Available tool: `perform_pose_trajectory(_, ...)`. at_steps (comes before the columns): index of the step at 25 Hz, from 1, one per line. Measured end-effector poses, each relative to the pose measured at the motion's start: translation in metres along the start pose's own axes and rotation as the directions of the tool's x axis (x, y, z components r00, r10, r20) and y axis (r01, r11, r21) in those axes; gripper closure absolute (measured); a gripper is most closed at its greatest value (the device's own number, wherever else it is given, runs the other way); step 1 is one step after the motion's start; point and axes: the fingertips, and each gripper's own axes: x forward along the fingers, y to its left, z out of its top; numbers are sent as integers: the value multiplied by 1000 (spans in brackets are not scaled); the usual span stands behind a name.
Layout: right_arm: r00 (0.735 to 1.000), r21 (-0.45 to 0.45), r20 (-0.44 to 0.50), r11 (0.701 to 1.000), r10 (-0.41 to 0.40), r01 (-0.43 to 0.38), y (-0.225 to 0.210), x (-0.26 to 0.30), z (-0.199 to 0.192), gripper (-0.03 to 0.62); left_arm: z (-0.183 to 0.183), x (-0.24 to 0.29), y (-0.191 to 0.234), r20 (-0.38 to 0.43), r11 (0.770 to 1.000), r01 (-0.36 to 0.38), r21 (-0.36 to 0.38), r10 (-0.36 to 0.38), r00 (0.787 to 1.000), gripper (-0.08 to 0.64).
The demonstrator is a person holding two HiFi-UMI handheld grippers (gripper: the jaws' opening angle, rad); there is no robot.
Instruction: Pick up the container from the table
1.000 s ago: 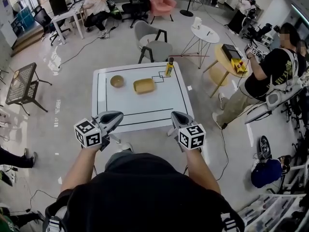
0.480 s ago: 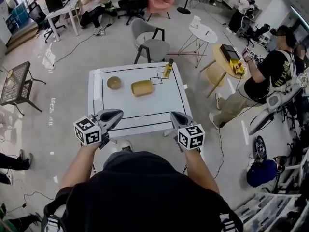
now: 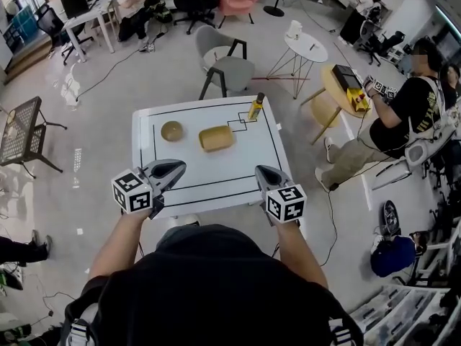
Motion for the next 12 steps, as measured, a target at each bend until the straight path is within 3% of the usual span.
perform_pose_trajectory(12, 1000, 17, -14, 1000, -9, 9, -14, 48, 18, 586, 15, 22, 49, -24, 1000, 28, -3, -28, 999, 549)
